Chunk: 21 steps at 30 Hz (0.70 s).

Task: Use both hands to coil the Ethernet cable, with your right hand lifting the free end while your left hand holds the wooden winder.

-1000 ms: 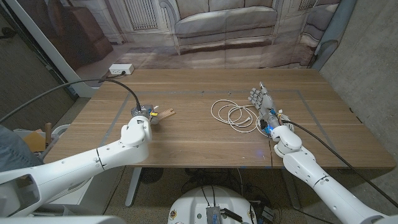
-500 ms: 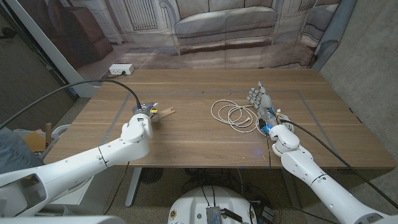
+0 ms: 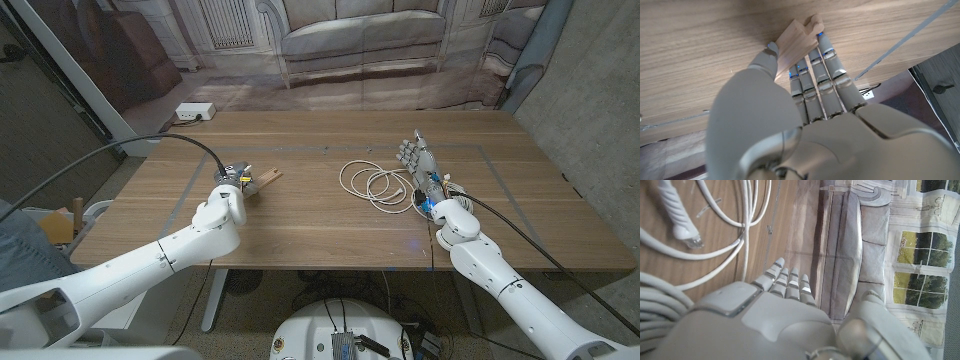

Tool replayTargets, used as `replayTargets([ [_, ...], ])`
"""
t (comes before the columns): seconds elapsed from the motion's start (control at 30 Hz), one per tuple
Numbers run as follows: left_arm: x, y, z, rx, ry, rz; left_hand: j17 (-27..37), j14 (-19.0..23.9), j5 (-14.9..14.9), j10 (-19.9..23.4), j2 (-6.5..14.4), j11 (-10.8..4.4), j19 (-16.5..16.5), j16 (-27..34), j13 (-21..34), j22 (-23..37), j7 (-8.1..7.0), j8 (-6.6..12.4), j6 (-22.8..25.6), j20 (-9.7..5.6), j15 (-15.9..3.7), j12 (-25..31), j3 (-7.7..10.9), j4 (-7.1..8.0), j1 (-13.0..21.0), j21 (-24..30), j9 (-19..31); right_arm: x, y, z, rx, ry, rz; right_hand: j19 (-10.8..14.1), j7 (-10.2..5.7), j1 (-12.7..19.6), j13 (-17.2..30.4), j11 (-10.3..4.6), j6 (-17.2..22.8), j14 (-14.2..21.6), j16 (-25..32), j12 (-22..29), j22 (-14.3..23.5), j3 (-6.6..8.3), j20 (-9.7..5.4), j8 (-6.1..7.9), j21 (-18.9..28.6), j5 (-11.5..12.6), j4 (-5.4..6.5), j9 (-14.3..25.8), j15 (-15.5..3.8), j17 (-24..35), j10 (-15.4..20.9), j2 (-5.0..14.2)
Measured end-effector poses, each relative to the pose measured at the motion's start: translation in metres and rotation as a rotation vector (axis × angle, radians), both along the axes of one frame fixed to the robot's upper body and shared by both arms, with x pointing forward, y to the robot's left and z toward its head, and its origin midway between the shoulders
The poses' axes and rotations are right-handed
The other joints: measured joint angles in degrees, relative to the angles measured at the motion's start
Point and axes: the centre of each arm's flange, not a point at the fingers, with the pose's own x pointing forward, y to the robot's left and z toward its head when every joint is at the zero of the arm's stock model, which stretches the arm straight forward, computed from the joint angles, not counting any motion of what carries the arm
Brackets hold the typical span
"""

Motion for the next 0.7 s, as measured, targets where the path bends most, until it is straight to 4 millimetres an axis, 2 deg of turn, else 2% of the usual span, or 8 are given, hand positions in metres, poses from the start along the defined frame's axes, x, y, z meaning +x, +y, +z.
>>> replayTargets([
  [0.33, -0.009, 0.003, 0.007, -0.013, -0.040, 0.002, 0.1, 1.3, -0.2, 0.9, -0.4, -0.08, 0.9, -0.4, 0.7, 0.0, -0.01, 0.36, 1.2, -0.46, -0.64, 0.4, 0.08, 0.09, 0.4, 0.0, 0.0, -0.006, 0.002, 0.001, -0.003, -0.020, 0.002, 0.4, -0.08, 0.0, 0.0, 0.00, 0.9, 0.0, 0.0, 0.0, 0.0, 0.00, 0.40, 0.00, 0.0, 0.0, 0.00, 0.0, -0.01, 0.0, 0.0, 0.00],
  [0.43, -0.012, 0.005, 0.009, -0.017, -0.050, 0.003, 0.0, 2.2, -0.4, 1.5, -0.4, -0.31, 1.9, -0.4, 1.0, -0.3, 0.02, 1.25, 2.2, -1.10, -1.13, 0.7, 0.09, 0.09, 0.4, 0.0, 0.0, -0.007, 0.002, 0.001, -0.003, -0.025, 0.002, 0.4, -0.30, 0.0, 0.0, -0.31, 1.1, 0.0, 0.0, 0.0, 0.0, -0.24, 0.40, 0.00, 0.0, 0.0, -0.24, 0.0, -0.01, 0.0, 0.3, 0.00],
  [0.5, -0.014, 0.008, 0.010, -0.020, -0.058, 0.005, 0.0, 2.3, -0.4, 1.8, -0.4, -0.37, 1.9, -0.5, 1.1, -0.3, 0.08, 1.25, 2.3, -1.11, -1.25, 0.7, 0.08, 0.09, 0.4, 0.0, 0.0, -0.008, 0.002, 0.002, -0.004, -0.032, 0.003, 0.4, -0.61, 0.0, 0.0, -0.30, 1.5, 0.0, 0.0, 0.0, 0.0, -0.24, 0.40, 0.00, 0.0, 0.0, -0.24, 0.0, -0.01, 0.0, 0.3, 0.02],
  [0.57, -0.016, 0.009, 0.011, -0.024, -0.066, 0.005, 0.0, 2.4, -0.3, 1.8, -0.4, -0.37, 2.0, -0.5, 1.2, -0.4, -0.10, 2.12, 2.5, -1.11, -1.37, 0.7, 0.08, 0.09, 0.4, 0.0, 0.0, -0.009, 0.003, 0.002, -0.006, -0.037, 0.004, 0.4, -0.55, 0.2, 0.0, -0.31, 1.5, 0.0, 0.0, 0.0, 0.0, -0.24, 0.40, 0.00, 0.0, 0.0, -0.24, 0.0, 0.00, 0.0, 0.3, 0.23],
  [0.63, -0.019, 0.010, 0.015, -0.030, -0.089, -0.007, 0.0, 2.5, -0.3, 1.9, -0.4, -0.47, 2.0, -0.5, 1.3, -0.4, -0.10, 2.12, 2.5, -1.20, -1.41, 0.7, 0.08, 0.09, 0.4, 0.0, 0.0, -0.010, 0.005, 0.002, -0.011, -0.043, 0.007, 0.4, -0.40, 0.2, 0.0, -0.08, 1.9, 0.2, 0.0, 0.0, 0.0, -0.24, 0.40, 0.13, 0.0, 0.0, -0.24, 0.0, 0.13, 0.0, 0.5, 0.23],
  [0.7, -0.021, 0.010, 0.016, -0.035, -0.099, -0.016, 0.0, 2.6, -0.3, 1.9, -0.4, -0.49, 2.0, -0.5, 1.3, -0.4, -0.10, 2.13, 2.5, -1.20, -1.34, 0.7, 0.08, 0.09, 0.4, 0.0, 0.0, -0.011, 0.005, 0.002, -0.015, -0.047, 0.009, 0.4, -0.96, 0.2, 0.0, -0.44, 2.4, 0.6, 0.0, 0.0, 0.0, -0.07, 0.40, 0.44, 0.0, 0.0, -0.41, 0.0, -0.11, 0.0, 1.1, 0.23],
])
